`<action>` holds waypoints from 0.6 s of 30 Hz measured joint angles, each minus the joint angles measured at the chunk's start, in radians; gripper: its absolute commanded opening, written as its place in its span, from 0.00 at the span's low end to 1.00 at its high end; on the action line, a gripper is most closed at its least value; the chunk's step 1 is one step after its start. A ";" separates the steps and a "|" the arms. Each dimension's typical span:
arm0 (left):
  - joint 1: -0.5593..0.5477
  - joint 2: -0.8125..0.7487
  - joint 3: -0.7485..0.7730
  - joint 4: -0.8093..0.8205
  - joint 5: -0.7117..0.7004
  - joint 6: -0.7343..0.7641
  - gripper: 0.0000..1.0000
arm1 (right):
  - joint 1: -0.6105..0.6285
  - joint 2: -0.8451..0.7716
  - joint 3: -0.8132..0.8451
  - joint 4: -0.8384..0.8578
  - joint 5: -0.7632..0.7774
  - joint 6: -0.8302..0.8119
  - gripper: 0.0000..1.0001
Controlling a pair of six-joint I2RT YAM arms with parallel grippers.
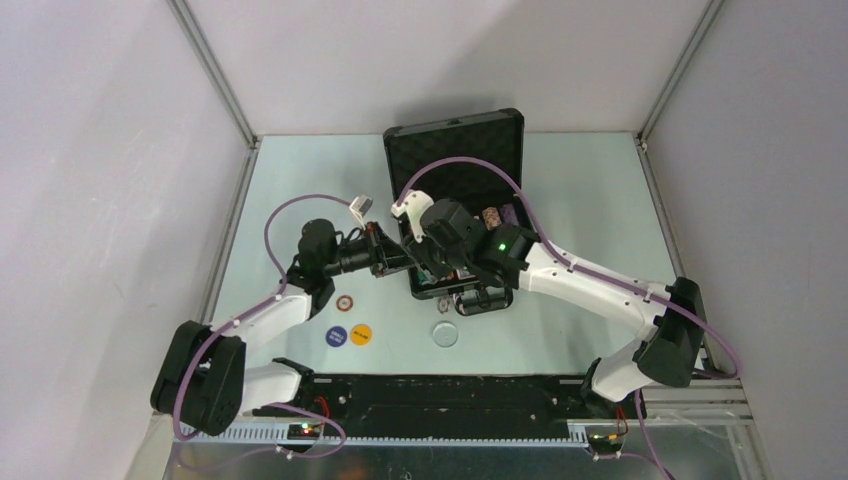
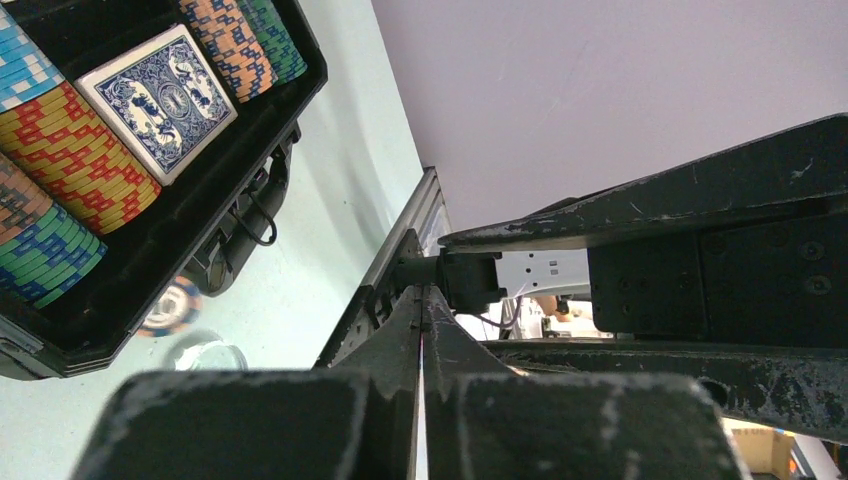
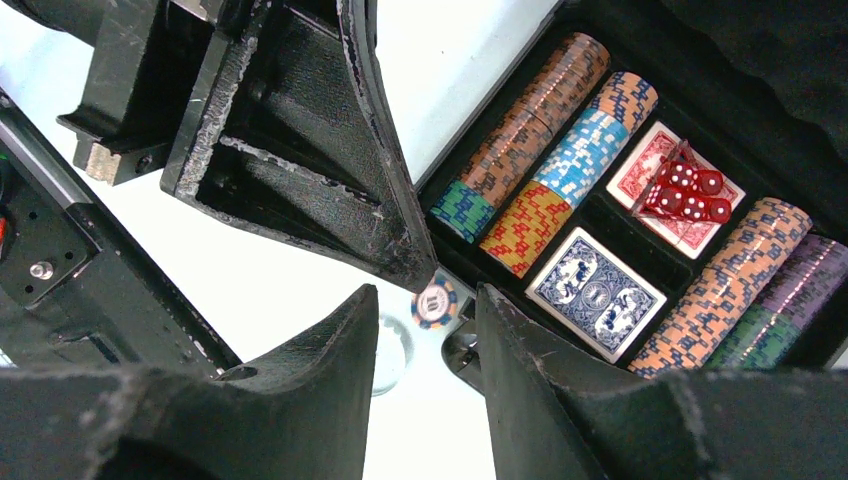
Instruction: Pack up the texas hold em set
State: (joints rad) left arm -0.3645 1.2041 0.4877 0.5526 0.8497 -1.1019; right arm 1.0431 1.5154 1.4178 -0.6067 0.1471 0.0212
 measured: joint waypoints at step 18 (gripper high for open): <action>0.005 0.023 -0.006 -0.028 -0.089 0.019 0.33 | -0.073 -0.250 -0.335 0.028 0.063 0.315 0.63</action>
State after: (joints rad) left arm -0.3599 1.2266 0.4816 0.5243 0.7605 -1.0824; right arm 0.9703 1.2655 1.0824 -0.5789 0.2100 0.3367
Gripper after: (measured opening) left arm 0.331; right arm 0.627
